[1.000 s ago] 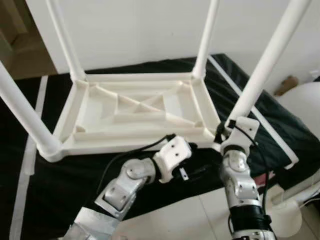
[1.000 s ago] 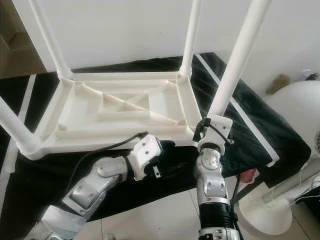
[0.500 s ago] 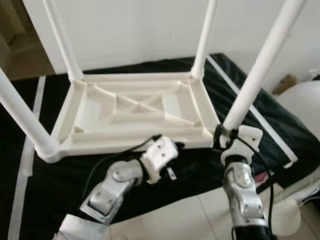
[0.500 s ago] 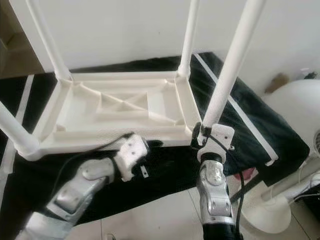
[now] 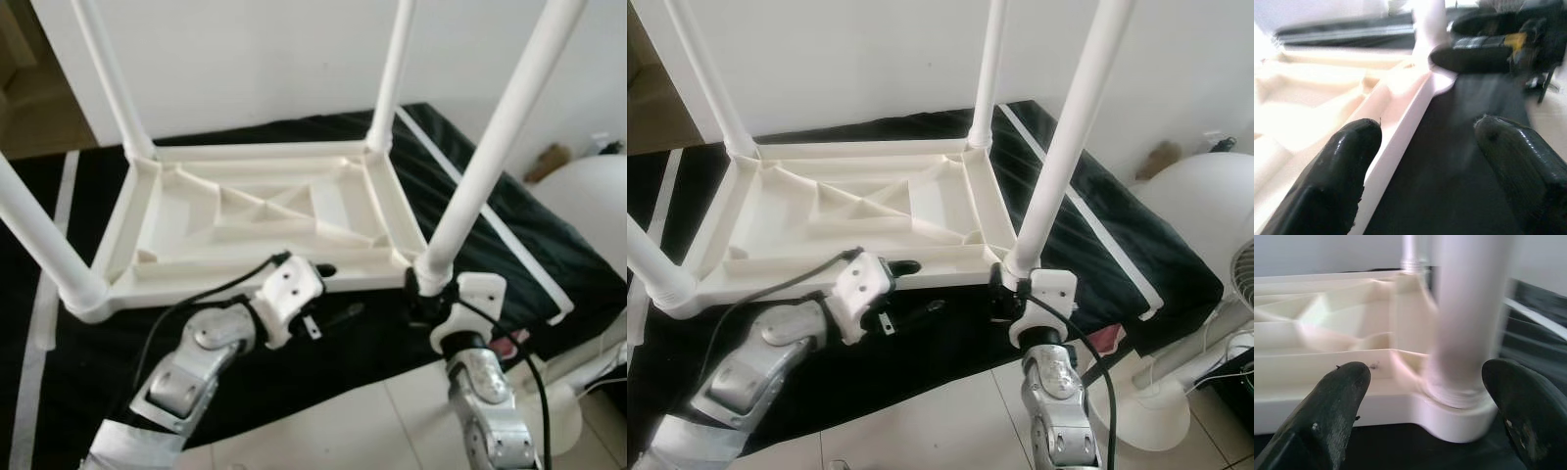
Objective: Building children table
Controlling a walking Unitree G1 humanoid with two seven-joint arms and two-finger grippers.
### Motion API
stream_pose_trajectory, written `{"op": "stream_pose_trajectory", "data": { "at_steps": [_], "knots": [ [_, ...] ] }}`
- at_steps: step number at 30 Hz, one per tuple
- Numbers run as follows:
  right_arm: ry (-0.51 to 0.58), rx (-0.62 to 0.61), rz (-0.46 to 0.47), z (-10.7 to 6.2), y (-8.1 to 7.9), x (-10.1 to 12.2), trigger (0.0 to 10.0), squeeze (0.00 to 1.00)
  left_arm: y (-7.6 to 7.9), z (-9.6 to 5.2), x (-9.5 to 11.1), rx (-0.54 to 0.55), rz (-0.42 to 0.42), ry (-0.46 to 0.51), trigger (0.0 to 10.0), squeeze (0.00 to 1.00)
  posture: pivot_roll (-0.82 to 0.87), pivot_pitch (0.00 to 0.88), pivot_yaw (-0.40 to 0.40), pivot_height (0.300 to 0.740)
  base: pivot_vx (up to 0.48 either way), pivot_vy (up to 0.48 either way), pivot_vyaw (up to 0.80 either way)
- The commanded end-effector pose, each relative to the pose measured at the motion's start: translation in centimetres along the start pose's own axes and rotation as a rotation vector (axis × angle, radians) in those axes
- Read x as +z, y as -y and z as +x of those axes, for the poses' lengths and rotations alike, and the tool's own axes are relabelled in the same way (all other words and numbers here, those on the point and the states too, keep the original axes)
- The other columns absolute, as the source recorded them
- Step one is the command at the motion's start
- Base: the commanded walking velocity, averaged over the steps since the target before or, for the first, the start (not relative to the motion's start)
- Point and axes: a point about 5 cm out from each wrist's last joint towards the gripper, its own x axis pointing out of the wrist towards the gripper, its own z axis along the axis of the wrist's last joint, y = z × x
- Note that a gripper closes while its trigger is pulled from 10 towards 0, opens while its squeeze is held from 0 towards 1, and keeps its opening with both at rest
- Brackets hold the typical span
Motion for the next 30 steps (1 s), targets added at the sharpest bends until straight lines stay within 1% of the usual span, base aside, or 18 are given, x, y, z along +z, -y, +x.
{"op": "stream_pose_trajectory", "data": {
  "at_steps": [1, 4, 5, 8, 11, 12, 13, 14, 15, 17, 19, 23, 24, 26, 27, 28, 29, 30],
  "knots": [
    [0.009, 0.034, 0.011, 0.0, -0.3, 0.2, 10.0, 0.0, -0.8, -0.7, -0.7, 0.0, 0.005, -0.037, 10.0, 0.0, -0.05, 0.078, -0.014, 0.74, 0.0, 0.0, 0.0],
    [0.018, 0.038, 0.002, 0.1, -0.4, 0.3, 10.0, 0.0, -1.6, -1.6, -1.3, -0.001, 0.012, -0.082, 10.0, 0.0, -0.06, 0.082, -0.014, 0.74, 0.0, 0.0, 0.0],
    [0.018, 0.038, 0.002, 0.1, -0.4, 0.3, 10.0, 0.0, -1.6, -1.6, -1.3, -0.001, 0.012, -0.082, 10.0, 0.0, -0.06, 0.082, -0.014, 0.74, 0.0, 0.0, 0.0],
    [0.016, 0.007, -0.003, -0.2, 0.1, 0.3, 10.0, 0.0, -2.9, -3.1, -2.1, 0.02, 0.019, -0.139, 10.0, 0.0, -0.06, 0.086, -0.019, 0.74, 0.0, 0.0, 0.0],
    [0.011, 0.002, -0.002, -0.3, 0.2, 0.2, 10.0, 0.0, -3.4, -3.5, -2.3, 0.033, 0.019, -0.152, 10.0, 0.0, -0.06, 0.086, -0.019, 0.74, 0.0, 0.0, 0.0],
    [0.01, -0.009, -0.005, -0.3, 0.4, 0.2, 10.0, 0.0, -4.1, -3.9, -2.6, 0.046, 0.023, -0.176, 10.0, 0.0, -0.06, 0.089, -0.022, 0.74, 0.0, 0.0, 0.0],
    [0.01, -0.009, -0.005, -0.3, 0.4, 0.2, 10.0, 0.0, -4.1, -3.9, -2.6, 0.046, 0.023, -0.176, 10.0, 0.0, -0.06, 0.089, -0.022, 0.74, 0.0, 0.0, 0.0],
    [0.01, -0.026, -0.013, -0.2, 0.7, 0.2, 10.0, 0.0, -4.8, -4.4, -2.9, 0.064, 0.034, -0.196, 10.0, 0.0, -0.05, 0.089, -0.023, 0.74, 0.0, 0.0, 0.0],
    [0.01, -0.026, -0.013, -0.2, 0.7, 0.2, 10.0, 0.0, -4.8, -4.4, -2.9, 0.064, 0.034, -0.196, 10.0, 0.0, -0.05, 0.089, -0.023, 0.74, 0.0, 0.0, 0.0],
    [0.01, -0.077, -0.022, 0.1, 1.6, 0.3, 10.0, 0.0, -6.9, -5.5, -3.8, 0.137, 0.056, -0.249, 10.0, 0.0, -0.05, 0.09, -0.022, 0.74, 0.0, 0.0, 0.0],
    [0.011, -0.084, -0.023, 0.1, 1.8, 0.3, 10.0, 0.0, -7.2, -5.7, -4.2, 0.152, 0.053, -0.266, 10.0, 0.0, -0.05, 0.088, -0.02, 0.74, 0.0, 0.0, 0.0],
    [0.023, -0.121, -0.028, 0.4, 2.7, 0.6, 10.0, 0.0, -7.5, -6.9, -5.8, 0.164, 0.071, -0.358, 10.0, 0.0, -0.06, 0.087, -0.008, 0.74, 0.0, 0.0, 0.0],
    [0.023, -0.121, -0.028, 0.4, 2.7, 0.6, 10.0, 0.0, -7.5, -6.9, -5.8, 0.164, 0.071, -0.358, 10.0, 0.0, -0.06, 0.087, -0.008, 0.74, 0.0, 0.0, 0.0],
    [0.03, -0.131, -0.039, 0.6, 3.3, 0.8, 10.0, 0.0, -6.8, -7.8, -6.3, 0.132, 0.041, -0.384, 10.0, 0.0, -0.06, 0.089, -0.007, 0.74, 0.0, 0.0, 0.0],
    [0.03, -0.131, -0.039, 0.6, 3.3, 0.8, 10.0, 0.0, -6.8, -7.8, -6.3, 0.132, 0.041, -0.384, 10.0, 0.0, -0.06, 0.089, -0.007, 0.74, 0.0, 0.0, 0.0],
    [0.033, -0.136, -0.045, 0.7, 3.6, 0.9, 10.0, 0.0, -6.6, -8.0, -6.4, 0.119, 0.023, -0.386, 10.0, 0.0, -0.06, 0.089, -0.007, 0.74, 0.0, 0.0, 0.0],
    [0.039, -0.148, -0.054, 0.8, 4.1, 1.1, 10.0, 0.0, -5.8, -8.4, -6.6, 0.073, 0.007, -0.395, 10.0, 0.0, -0.05, 0.093, -0.01, 0.74, 0.0, 0.0, 0.0],
    [0.039, -0.148, -0.054, 0.8, 4.1, 1.1, 10.0, 0.0, -5.8, -8.4, -6.6, 0.073, 0.007, -0.395, 10.0, 0.0, -0.05, 0.093, -0.01, 0.74, 0.0, 0.0, 0.0]
  ]
}}
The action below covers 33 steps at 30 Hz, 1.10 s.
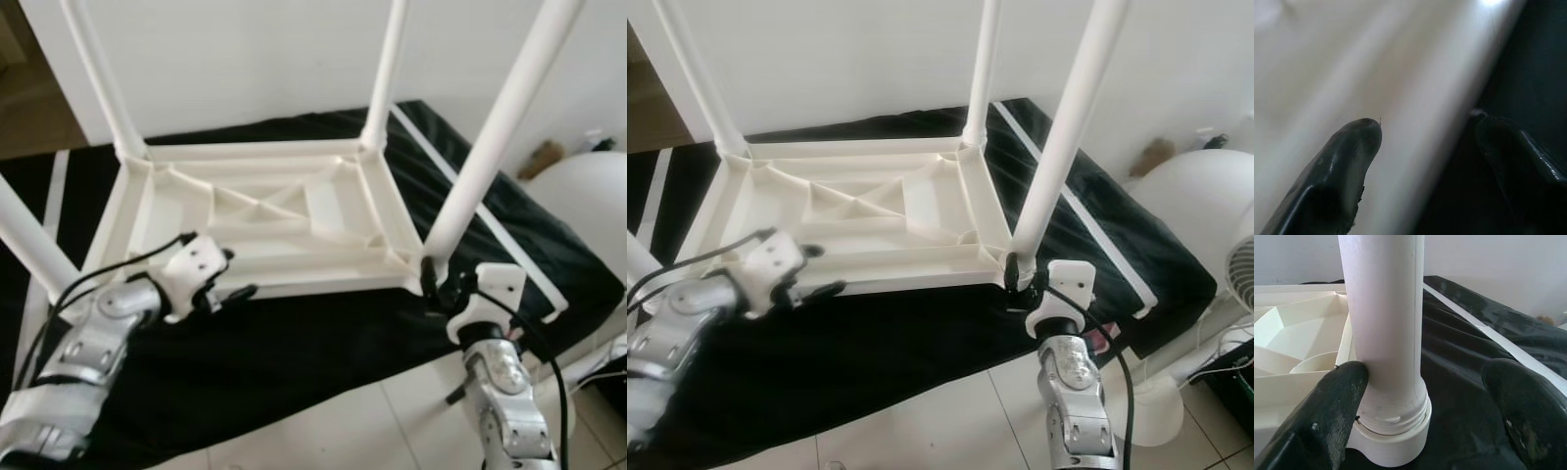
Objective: Building children table
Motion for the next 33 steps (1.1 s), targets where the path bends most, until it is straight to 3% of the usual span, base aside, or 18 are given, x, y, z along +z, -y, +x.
{"op": "stream_pose_trajectory", "data": {
  "at_steps": [1, 6, 11, 13, 15, 19, 20, 23, 26, 33],
  "knots": [
    [-0.006, -0.04, -0.008, 0.2, 1.2, -0.1, 10.0, 0.0, 0.9, -0.2, -0.2, -0.089, 0.011, -0.017, 10.0, 0.0, -0.05, 0.093, -0.01, 0.74, 0.0, 0.0, 0.0],
    [-0.003, -0.066, -0.035, 0.7, 2.3, 0.0, 10.0, 0.0, 2.4, -0.7, -0.9, -0.203, -0.012, -0.04, 10.0, 0.0, -0.04, 0.101, -0.022, 0.74, 0.0, 0.0, 0.0],
    [0.005, -0.106, -0.058, 1.0, 3.5, 0.2, 10.0, 0.0, 2.6, -0.2, -1.1, -0.165, -0.006, -0.032, 10.0, 0.0, -0.04, 0.104, -0.023, 0.74, 0.0, 0.0, 0.0],
    [0.021, -0.168, -0.079, 1.3, 5.0, 0.6, 10.0, 0.0, 3.4, 0.6, 0.0, -0.168, -0.008, 0.019, 10.0, 0.0, -0.04, 0.104, -0.022, 0.74, 0.0, 0.0, 0.0],
    [0.026, -0.183, -0.08, 1.4, 5.3, 0.7, 10.0, 0.0, 3.7, 0.8, 0.4, -0.172, -0.021, 0.036, 10.0, 0.0, -0.04, 0.104, -0.022, 0.74, 0.0, 0.0, 0.0],
    [0.04, -0.21, -0.079, 1.8, 6.2, 1.0, 10.0, 0.0, 5.9, 2.0, 2.7, -0.229, -0.056, 0.149, 10.0, 0.0, -0.04, 0.099, -0.015, 0.74, 0.0, 0.0, 0.0],
    [0.04, -0.21, -0.079, 1.8, 6.2, 1.0, 10.0, 0.0, 5.9, 2.0, 2.7, -0.229, -0.056, 0.149, 10.0, 0.0, -0.04, 0.099, -0.015, 0.74, 0.0, 0.0, 0.0],
    [0.045, -0.187, -0.069, 1.9, 5.4, 0.9, 10.0, 0.0, 7.9, 2.6, 5.2, -0.297, -0.099, 0.27, 10.0, 0.0, -0.04, 0.097, -0.011, 0.74, 0.0, 0.0, 0.0],
    [0.04, -0.164, -0.056, 1.9, 4.5, 0.6, 10.0, 0.0, 8.5, 2.6, 5.9, -0.324, -0.122, 0.311, 10.0, 0.0, -0.04, 0.097, -0.011, 0.74, 0.0, 0.0, 0.0],
    [0.015, -0.113, 0.006, 1.5, 1.6, -0.5, 10.0, 0.0, 7.4, 1.3, 7.5, -0.263, -0.269, 0.426, 10.0, 0.0, -0.02, 0.1, -0.011, 0.74, 0.0, 0.0, 0.0]
  ]
}}
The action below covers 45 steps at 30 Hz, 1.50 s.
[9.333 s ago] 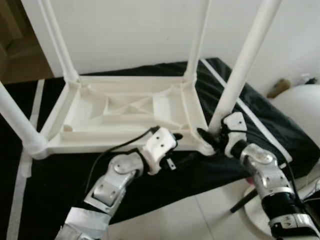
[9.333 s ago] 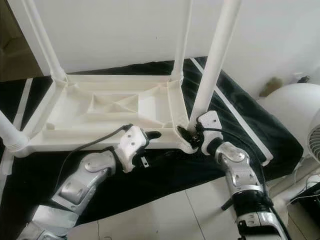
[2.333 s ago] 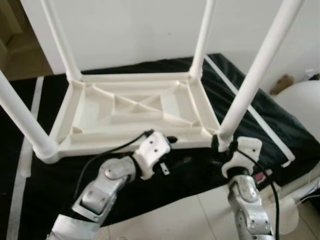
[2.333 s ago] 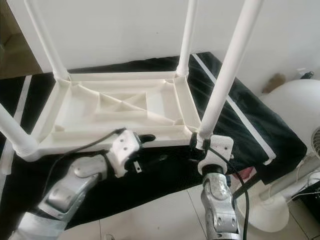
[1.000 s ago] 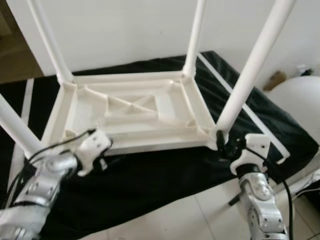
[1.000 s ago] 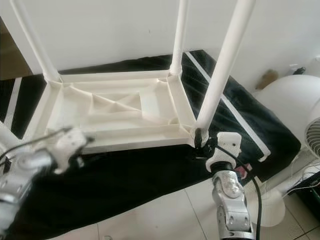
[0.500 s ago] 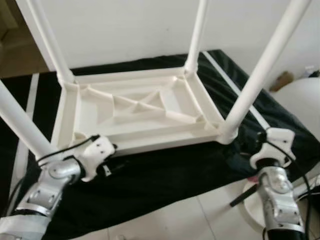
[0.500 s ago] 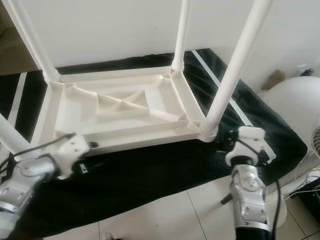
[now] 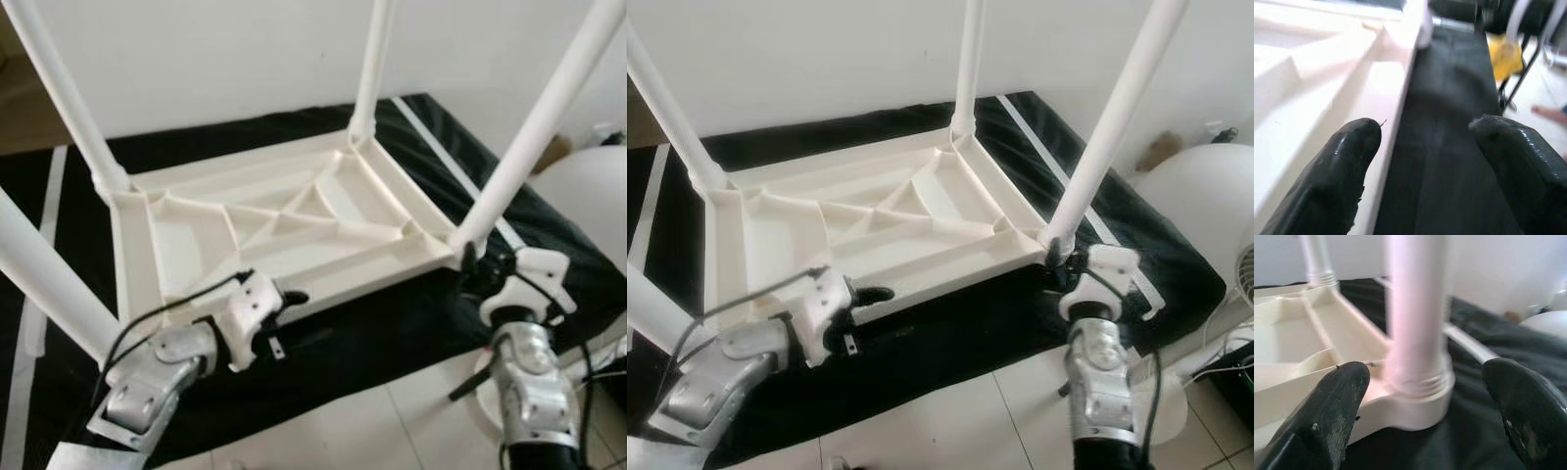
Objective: Building children table
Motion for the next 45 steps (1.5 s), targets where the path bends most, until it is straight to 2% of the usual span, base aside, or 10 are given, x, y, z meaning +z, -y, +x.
{"op": "stream_pose_trajectory", "data": {
  "at_steps": [1, 7, 14, 16, 21, 25, 28, 31, 33, 45],
  "knots": [
    [-0.006, 0.015, 0.007, -0.2, -0.5, -0.3, 10.0, 0.0, 0.0, -0.4, 0.5, 0.007, -0.04, 0.034, 10.0, 0.0, -0.02, 0.1, -0.011, 0.74, 0.0, 0.0, 0.0],
    [-0.01, 0.076, 0.031, -0.4, -1.9, -0.5, 10.0, 0.0, 0.2, -1.2, 0.5, 0.031, -0.066, 0.042, 10.0, 0.0, -0.01, 0.097, -0.017, 0.74, 0.0, 0.0, 0.0],
    [-0.032, 0.124, 0.025, -0.4, -2.2, -0.9, 10.0, 0.0, -0.1, -4.2, -0.5, 0.023, -0.044, -0.068, 10.0, 0.0, 0.01, 0.092, -0.028, 0.74, 0.0, 0.0, 0.0],
    [-0.052, 0.121, 0.009, -0.1, -1.5, -1.4, 10.0, 0.0, -0.5, -6.4, -0.8, 0.043, 0.002, -0.131, 10.0, 0.0, 0.03, 0.086, -0.029, 0.74, 0.0, 0.0, 0.0],
    [-0.06, 0.114, -0.022, 0.1, -1.3, -1.7, 10.0, 0.0, -1.1, -8.2, -0.7, 0.083, 0.042, -0.178, 10.0, 0.0, 0.03, 0.083, -0.029, 0.74, 0.0, 0.0, 0.0],
    [-0.058, 0.116, -0.016, 0.3, -1.4, -1.7, 10.0, 0.0, -1.3, -9.5, -0.2, 0.095, 0.027, -0.197, 10.0, 0.0, 0.04, 0.077, -0.03, 0.74, 0.0, 0.0, 0.0],
    [-0.06, 0.122, -0.013, 0.3, -1.7, -2.0, 10.0, 0.0, -1.9, -12.1, -0.7, 0.137, -0.01, -0.257, 10.0, 0.0, 0.05, 0.068, -0.024, 0.74, 0.0, 0.0, 0.0],
    [-0.061, 0.124, -0.013, 0.2, -1.7, -2.0, 10.0, 0.0, -2.0, -12.7, -1.1, 0.15, -0.012, -0.281, 10.0, 0.0, 0.05, 0.068, -0.024, 0.74, 0.0, 0.0, 0.0],
    [-0.066, 0.121, -0.017, 0.2, -1.5, -2.3, 10.0, 0.0, -2.6, -15.0, -1.8, 0.217, -0.058, -0.318, 10.0, 0.0, 0.06, 0.066, -0.024, 0.74, 0.0, 0.0, 0.0],
    [-0.074, 0.118, -0.014, 0.6, -1.8, -2.6, 10.0, 0.0, -3.8, -18.5, -0.5, 0.334, -0.016, -0.363, 10.0, 0.0, 0.08, 0.053, -0.03, 0.74, 0.0, 0.0, 0.0]
  ]
}}
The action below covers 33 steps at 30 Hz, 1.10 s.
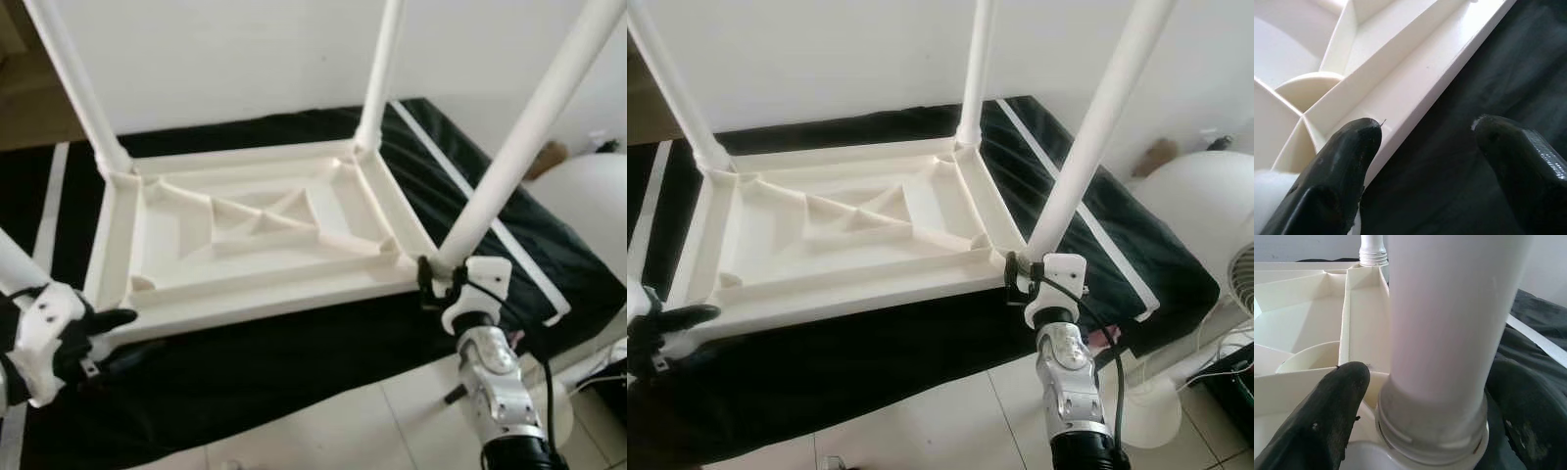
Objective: Building children table
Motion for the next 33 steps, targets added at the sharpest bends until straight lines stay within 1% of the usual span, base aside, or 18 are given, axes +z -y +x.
{"op": "stream_pose_trajectory", "data": {
  "at_steps": [1, 4, 6, 9, 12, 15, 19, 20, 21, 22, 24, 27, 28, 29, 31, 33],
  "knots": [
    [-0.004, -0.015, -0.003, 0.1, 0.4, -0.2, 10.0, 0.0, 0.1, -0.4, 0.3, 0.006, 0.023, 0.001, 10.0, 0.0, 0.08, 0.053, -0.03, 0.74, 0.0, 0.0, 0.0],
    [-0.002, -0.017, -0.001, 0.2, 0.5, -0.2, 10.0, 0.0, 0.3, -0.4, 0.3, -0.004, 0.024, 0.007, 10.0, 0.0, 0.08, 0.051, -0.03, 0.74, 0.0, 0.0, 0.0],
    [0.0, -0.022, 0.0, 0.3, 0.6, -0.2, 10.0, 0.0, -0.1, -0.7, -0.3, 0.022, 0.0, -0.008, 10.0, 0.0, 0.08, 0.052, -0.029, 0.74, 0.0, 0.0, 0.0],
    [0.001, -0.026, 0.0, 0.3, 0.7, -0.2, 10.0, 0.0, -0.3, -1.1, -0.8, 0.031, -0.008, -0.028, 10.0, 0.0, 0.08, 0.054, -0.03, 0.74, 0.0, 0.0, 0.0],
    [0.002, -0.033, -0.002, 0.4, 0.8, -0.2, 10.0, 0.0, -1.3, -2.3, -1.5, 0.085, -0.002, -0.095, 10.0, 0.0, 0.08, 0.053, -0.032, 0.74, 0.0, 0.0, 0.0],
    [0.004, -0.045, -0.001, 0.6, 1.0, -0.2, 10.0, 0.0, -2.9, -3.4, -1.8, 0.15, 0.033, -0.163, 10.0, 0.0, 0.09, 0.056, -0.04, 0.74, 0.0, 0.0, 0.0],
    [0.012, -0.045, -0.004, 0.9, 1.1, 0.1, 10.0, 0.0, -4.6, -4.4, -1.6, 0.211, 0.064, -0.211, 10.0, 0.0, 0.09, 0.058, -0.038, 0.74, 0.0, 0.0, 0.0],
    [0.012, -0.045, -0.004, 0.9, 1.1, 0.1, 10.0, 0.0, -4.6, -4.4, -1.6, 0.211, 0.064, -0.211, 10.0, 0.0, 0.09, 0.058, -0.038, 0.74, 0.0, 0.0, 0.0],
    [0.016, -0.046, -0.006, 1.0, 1.1, 0.2, 10.0, 0.0, -5.1, -4.8, -1.6, 0.233, 0.073, -0.23, 10.0, 0.0, 0.09, 0.058, -0.036, 0.74, 0.0, 0.0, 0.0],
    [0.016, -0.046, -0.006, 1.0, 1.1, 0.2, 10.0, 0.0, -5.1, -4.8, -1.6, 0.233, 0.073, -0.23, 10.0, 0.0, 0.09, 0.058, -0.036, 0.74, 0.0, 0.0, 0.0],
    [0.024, -0.058, -0.009, 1.1, 1.5, 0.4, 10.0, 0.0, -5.8, -5.6, -1.4, 0.256, 0.087, -0.252, 10.0, 0.0, 0.09, 0.059, -0.029, 0.74, 0.0, 0.0, 0.0],
    [0.027, -0.064, -0.01, 1.1, 1.7, 0.4, 10.0, 0.0, -6.0, -5.9, -1.3, 0.267, 0.09, -0.256, 10.0, 0.0, 0.09, 0.059, -0.029, 0.74, 0.0, 0.0, 0.0],
    [0.03, -0.071, -0.011, 1.2, 1.9, 0.5, 10.0, 0.0, -6.4, -6.2, -1.3, 0.291, 0.099, -0.262, 10.0, 0.0, 0.08, 0.057, -0.027, 0.74, 0.0, 0.0, 0.0],
    [0.03, -0.071, -0.011, 1.2, 1.9, 0.5, 10.0, 0.0, -6.4, -6.2, -1.3, 0.291, 0.099, -0.262, 10.0, 0.0, 0.08, 0.057, -0.027, 0.74, 0.0, 0.0, 0.0],
    [0.034, -0.078, -0.01, 1.2, 2.1, 0.6, 10.0, 0.0, -7.5, -6.7, -1.0, 0.359, 0.126, -0.253, 10.0, 0.0, 0.08, 0.058, -0.027, 0.74, 0.0, 0.0, 0.0],
    [0.033, -0.068, -0.005, 1.1, 1.6, 0.5, 10.0, 0.0, -9.1, -6.6, 0.2, 0.463, 0.142, -0.177, 10.0, 0.0, 0.09, 0.059, -0.031, 0.74, 0.0, 0.0, 0.0]
  ]
}}
